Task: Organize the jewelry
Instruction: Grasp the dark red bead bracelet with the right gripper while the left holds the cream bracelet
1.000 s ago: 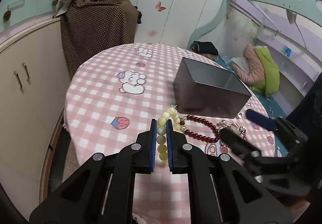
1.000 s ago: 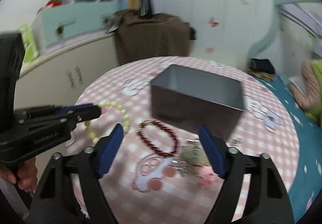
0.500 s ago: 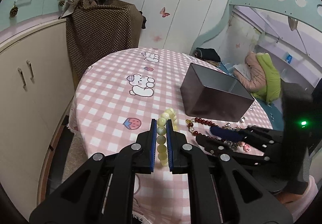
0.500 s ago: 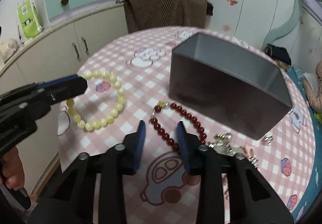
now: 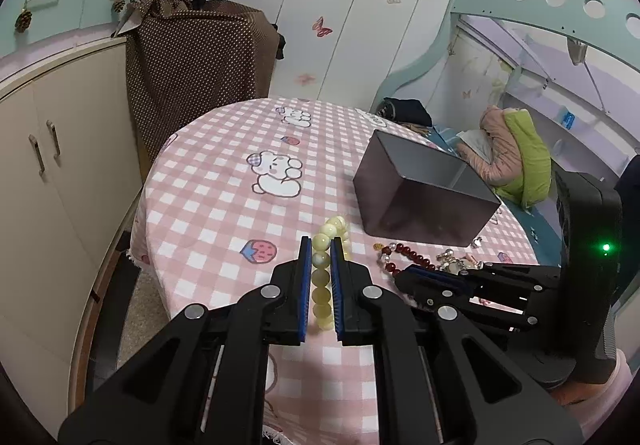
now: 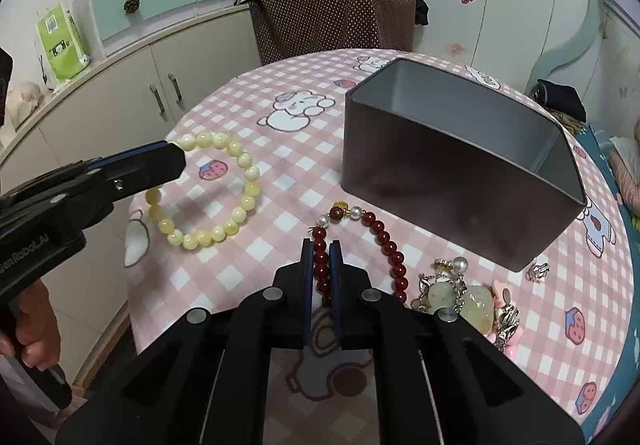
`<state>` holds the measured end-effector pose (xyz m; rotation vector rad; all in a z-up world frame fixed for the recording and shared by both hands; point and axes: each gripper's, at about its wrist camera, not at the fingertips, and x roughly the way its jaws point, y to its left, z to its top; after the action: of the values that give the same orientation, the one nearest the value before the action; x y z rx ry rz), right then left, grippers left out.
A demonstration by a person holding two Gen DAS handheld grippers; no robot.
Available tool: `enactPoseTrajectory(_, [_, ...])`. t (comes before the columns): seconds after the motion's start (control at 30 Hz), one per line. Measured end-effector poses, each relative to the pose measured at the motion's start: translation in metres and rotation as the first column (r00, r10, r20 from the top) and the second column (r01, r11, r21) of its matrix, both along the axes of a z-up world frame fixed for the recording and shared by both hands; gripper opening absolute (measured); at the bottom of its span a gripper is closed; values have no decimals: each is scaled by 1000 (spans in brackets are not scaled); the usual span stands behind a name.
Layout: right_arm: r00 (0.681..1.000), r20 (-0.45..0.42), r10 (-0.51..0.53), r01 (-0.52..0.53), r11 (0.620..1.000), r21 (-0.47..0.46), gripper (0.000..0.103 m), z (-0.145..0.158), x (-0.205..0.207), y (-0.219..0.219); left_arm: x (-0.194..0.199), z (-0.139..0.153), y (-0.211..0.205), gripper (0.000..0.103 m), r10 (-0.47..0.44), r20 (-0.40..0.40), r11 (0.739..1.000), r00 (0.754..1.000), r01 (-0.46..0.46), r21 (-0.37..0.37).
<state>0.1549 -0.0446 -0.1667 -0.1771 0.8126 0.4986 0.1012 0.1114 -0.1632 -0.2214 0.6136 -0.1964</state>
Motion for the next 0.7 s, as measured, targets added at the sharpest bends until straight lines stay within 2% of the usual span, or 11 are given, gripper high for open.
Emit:
enactPoseTrajectory(0.33, [997,70,-38,34,998,58,7,31,-4,-14,6,14,0,9,-8,18,1000,1000,8,-17])
enactPoseTrajectory(0.47, [994,93,-56,48,995,85,7,43,-3,-20,10,24,3,9,-25,33,998,999,27,-62])
enactPoseTrajectory(0.7, [986,143,-85,67,990,125,7,65,-4,-33,17,46,0,9,-42,76,994,996,49,-94])
